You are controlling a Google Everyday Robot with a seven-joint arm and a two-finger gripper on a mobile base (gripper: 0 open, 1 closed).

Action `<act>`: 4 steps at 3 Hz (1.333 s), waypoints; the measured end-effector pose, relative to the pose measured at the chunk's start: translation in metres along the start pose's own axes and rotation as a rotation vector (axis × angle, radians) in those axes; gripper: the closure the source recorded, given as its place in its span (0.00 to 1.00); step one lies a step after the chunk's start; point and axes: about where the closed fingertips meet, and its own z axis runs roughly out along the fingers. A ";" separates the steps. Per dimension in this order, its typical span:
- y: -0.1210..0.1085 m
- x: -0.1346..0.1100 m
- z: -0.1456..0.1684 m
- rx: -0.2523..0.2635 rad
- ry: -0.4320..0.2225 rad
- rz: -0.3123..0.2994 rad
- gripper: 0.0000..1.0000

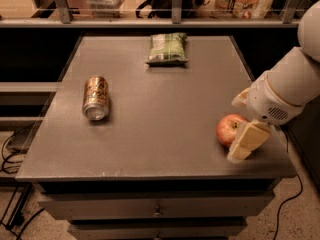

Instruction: Move apple near green jalapeno chip bag

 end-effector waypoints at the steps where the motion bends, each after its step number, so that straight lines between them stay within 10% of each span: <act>1: 0.001 0.000 0.007 -0.013 0.015 0.008 0.41; 4: -0.055 -0.041 -0.053 0.095 -0.178 0.094 1.00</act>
Offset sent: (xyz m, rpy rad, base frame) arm 0.0096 0.0032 0.0209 -0.0052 -0.0173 -0.0456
